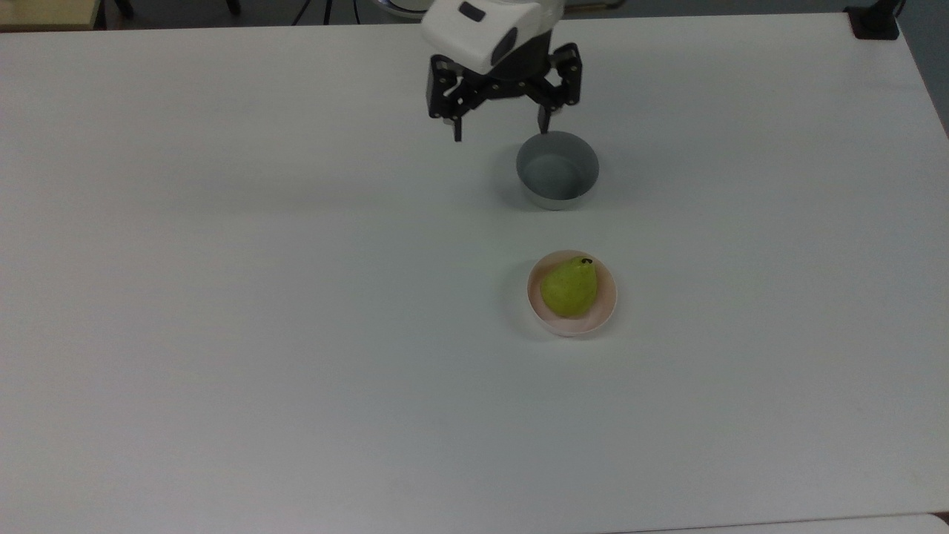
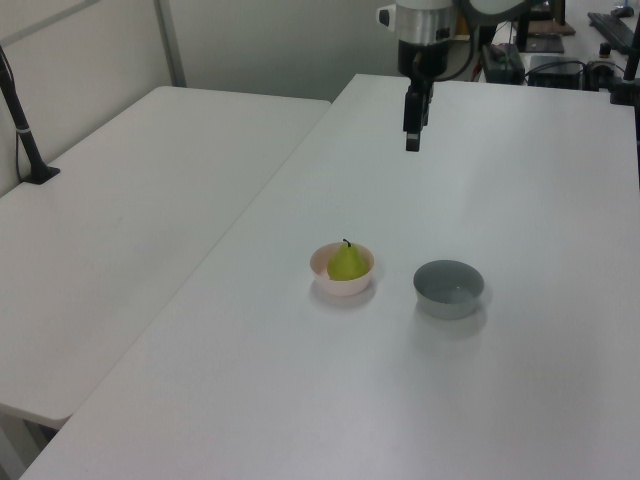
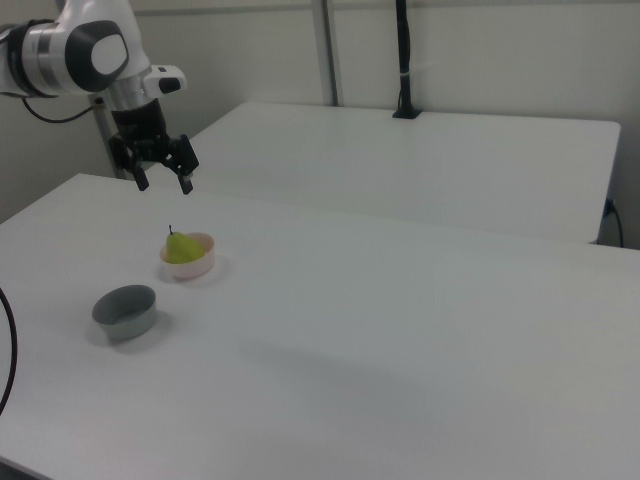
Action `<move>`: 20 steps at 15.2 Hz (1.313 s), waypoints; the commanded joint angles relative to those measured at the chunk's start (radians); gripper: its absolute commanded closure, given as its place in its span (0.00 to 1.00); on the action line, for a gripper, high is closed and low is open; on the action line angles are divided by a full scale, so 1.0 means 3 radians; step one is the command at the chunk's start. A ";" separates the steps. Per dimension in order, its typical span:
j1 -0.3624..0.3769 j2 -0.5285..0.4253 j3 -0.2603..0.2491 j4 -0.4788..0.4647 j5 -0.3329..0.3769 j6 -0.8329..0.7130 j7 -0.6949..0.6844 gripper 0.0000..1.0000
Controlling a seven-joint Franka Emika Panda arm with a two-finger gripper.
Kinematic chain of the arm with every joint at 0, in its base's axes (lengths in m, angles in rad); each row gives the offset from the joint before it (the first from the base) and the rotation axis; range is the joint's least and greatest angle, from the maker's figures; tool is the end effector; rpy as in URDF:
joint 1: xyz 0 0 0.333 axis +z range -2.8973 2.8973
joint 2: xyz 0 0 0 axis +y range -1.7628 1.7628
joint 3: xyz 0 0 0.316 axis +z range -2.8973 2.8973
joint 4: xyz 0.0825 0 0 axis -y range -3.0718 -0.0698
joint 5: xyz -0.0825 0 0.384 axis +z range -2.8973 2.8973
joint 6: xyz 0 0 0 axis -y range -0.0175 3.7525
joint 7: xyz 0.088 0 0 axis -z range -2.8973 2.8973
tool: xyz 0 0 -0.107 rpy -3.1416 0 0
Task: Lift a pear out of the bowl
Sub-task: 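Move the open gripper over the green pear in the pink bowl, then lower the gripper around the pear and close on it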
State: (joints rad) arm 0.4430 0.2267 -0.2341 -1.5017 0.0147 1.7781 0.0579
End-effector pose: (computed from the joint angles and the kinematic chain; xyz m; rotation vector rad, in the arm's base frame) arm 0.6183 0.1474 0.5445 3.1010 0.2418 0.0939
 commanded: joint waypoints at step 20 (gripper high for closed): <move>0.0599 0.1064 -0.0268 0.0051 0.0064 0.1257 0.0410 0.00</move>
State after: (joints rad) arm 0.6071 0.5279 -0.2938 -1.4965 0.0230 2.1101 0.1730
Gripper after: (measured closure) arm 0.000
